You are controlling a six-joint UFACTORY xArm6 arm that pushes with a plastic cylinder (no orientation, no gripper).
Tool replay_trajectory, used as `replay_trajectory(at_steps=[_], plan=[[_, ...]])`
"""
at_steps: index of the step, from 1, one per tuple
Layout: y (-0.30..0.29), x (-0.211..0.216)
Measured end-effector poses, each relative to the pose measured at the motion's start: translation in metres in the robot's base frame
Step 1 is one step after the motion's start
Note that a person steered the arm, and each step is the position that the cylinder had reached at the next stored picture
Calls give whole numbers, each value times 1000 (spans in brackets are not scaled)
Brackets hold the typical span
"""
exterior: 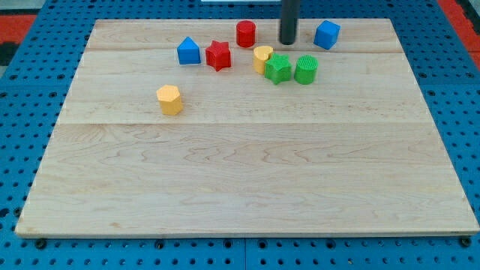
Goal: Push the heart towards the hexagon
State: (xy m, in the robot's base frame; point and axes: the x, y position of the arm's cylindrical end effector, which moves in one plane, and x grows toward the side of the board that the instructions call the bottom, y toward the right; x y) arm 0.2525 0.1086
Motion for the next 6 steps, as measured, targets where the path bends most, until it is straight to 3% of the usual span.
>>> replay_trajectory(at_steps=[1, 2, 4, 6], plan=[[15, 37], [-31, 53], [-64, 27], [-145, 123]])
